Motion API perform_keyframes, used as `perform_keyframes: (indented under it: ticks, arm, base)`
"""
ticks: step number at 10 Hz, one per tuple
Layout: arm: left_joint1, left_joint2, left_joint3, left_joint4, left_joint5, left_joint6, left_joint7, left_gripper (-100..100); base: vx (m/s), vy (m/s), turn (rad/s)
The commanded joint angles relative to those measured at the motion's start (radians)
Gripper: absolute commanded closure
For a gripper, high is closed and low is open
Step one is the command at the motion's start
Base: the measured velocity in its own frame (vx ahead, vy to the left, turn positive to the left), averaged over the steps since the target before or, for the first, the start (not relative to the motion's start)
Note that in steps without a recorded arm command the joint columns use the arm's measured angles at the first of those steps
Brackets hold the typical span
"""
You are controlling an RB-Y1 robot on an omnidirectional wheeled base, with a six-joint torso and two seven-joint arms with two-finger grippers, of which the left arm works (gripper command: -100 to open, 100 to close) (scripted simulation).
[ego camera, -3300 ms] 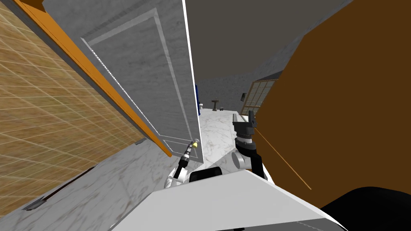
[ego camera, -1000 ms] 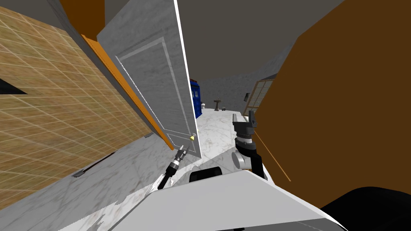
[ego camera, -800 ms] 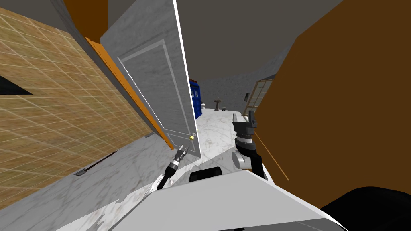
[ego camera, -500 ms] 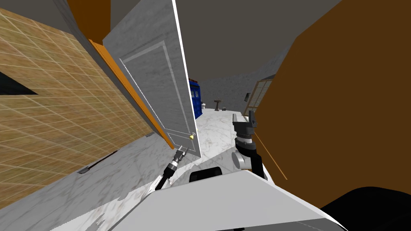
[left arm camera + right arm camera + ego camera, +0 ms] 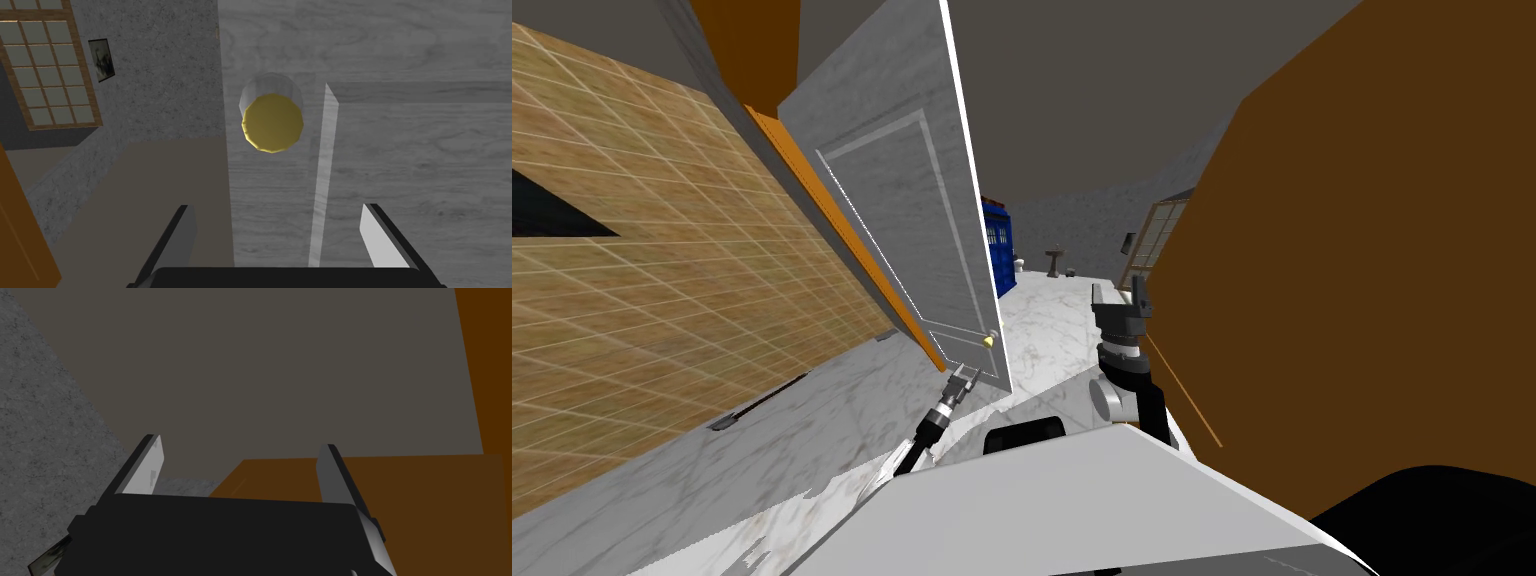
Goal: Push the door open
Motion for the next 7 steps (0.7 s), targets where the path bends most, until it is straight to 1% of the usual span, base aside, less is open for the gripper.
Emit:
perform_keyframes:
  ticks: [1,3,6,7]
  arm:
    - [-0.005,-0.004,0.002,0.005,0.001,0.003,-0.005,-100]
    - [-0.012,-0.012,0.007,0.008,0.003,0.012,-0.012,-100]
    - [-0.023,-0.025,0.013,0.014,0.006,0.025,-0.022,-100]
    - [-0.023,-0.022,0.012,0.018,0.005,0.019,-0.02,-100]
  base:
    - [0.145,-0.036,-0.021]
    - [0.206,-0.066,-0.043]
    - [0.21,-0.097,-0.035]
    - [0.098,-0.045,-0.002]
